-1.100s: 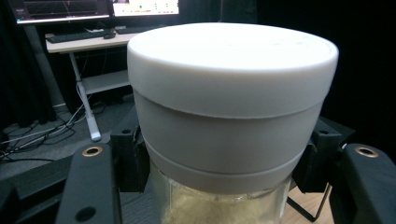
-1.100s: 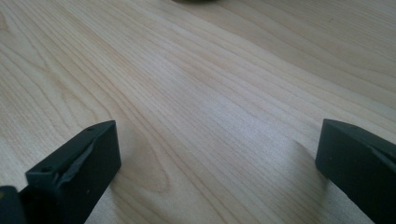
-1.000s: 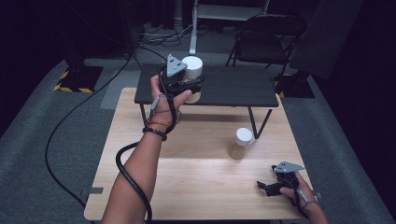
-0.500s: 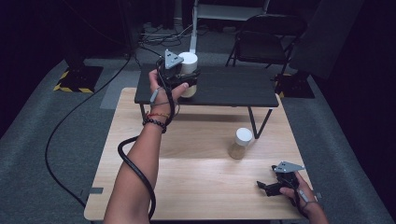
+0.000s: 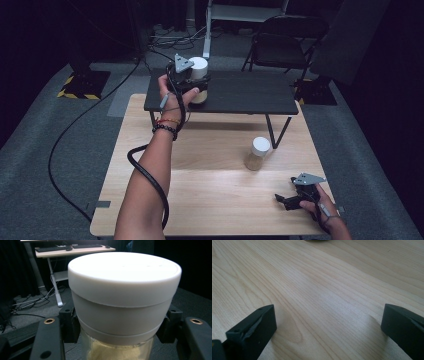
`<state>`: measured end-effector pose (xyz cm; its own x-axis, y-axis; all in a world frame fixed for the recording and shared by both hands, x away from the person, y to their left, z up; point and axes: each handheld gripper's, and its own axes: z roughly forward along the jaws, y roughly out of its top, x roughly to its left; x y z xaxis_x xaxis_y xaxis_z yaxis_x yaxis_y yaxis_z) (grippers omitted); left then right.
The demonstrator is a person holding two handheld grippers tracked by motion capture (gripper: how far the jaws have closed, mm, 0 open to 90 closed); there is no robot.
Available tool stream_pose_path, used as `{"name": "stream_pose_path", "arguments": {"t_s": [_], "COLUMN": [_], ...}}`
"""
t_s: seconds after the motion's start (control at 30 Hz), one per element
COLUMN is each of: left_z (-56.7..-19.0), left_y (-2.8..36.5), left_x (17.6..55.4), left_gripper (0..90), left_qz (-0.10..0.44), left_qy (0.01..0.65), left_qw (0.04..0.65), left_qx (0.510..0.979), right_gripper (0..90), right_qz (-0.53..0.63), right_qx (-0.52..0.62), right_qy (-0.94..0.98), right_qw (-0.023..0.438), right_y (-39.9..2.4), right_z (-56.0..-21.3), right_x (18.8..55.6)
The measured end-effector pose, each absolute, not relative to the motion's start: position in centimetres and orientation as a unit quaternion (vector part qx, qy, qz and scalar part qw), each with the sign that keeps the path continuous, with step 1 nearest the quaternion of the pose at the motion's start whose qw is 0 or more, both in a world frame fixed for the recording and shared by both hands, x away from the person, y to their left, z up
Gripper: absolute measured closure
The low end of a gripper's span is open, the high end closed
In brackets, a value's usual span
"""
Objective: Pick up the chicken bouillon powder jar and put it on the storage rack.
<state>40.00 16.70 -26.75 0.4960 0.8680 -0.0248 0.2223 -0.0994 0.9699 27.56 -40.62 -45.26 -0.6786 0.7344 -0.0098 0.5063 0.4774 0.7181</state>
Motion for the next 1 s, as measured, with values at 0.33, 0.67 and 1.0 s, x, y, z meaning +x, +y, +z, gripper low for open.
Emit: {"name": "stream_pose_path", "arguments": {"t_s": [0.33, 0.67, 1.0], "left_z": [-27.5, -28.0, -27.9], "left_y": [16.5, 16.5, 16.3], "left_x": [40.1, 39.9, 40.0], "left_gripper": [35.2, 34.8, 30.6], "left_qz": [0.302, 0.307, 0.31], "left_qy": [0.403, 0.395, 0.401], "left_qw": [0.536, 0.539, 0.537], "left_qx": [0.677, 0.677, 0.674], "right_gripper": [0.0, 0.0, 0.0], "right_qz": [0.355, 0.355, 0.356], "right_qx": [0.367, 0.367, 0.367], "right_qy": [0.845, 0.844, 0.844], "right_qw": [0.161, 0.161, 0.161], "right_y": [-40.6, -40.6, -40.6], "right_z": [-45.3, -45.3, -45.3], "right_x": [27.6, 27.6, 27.6]}}
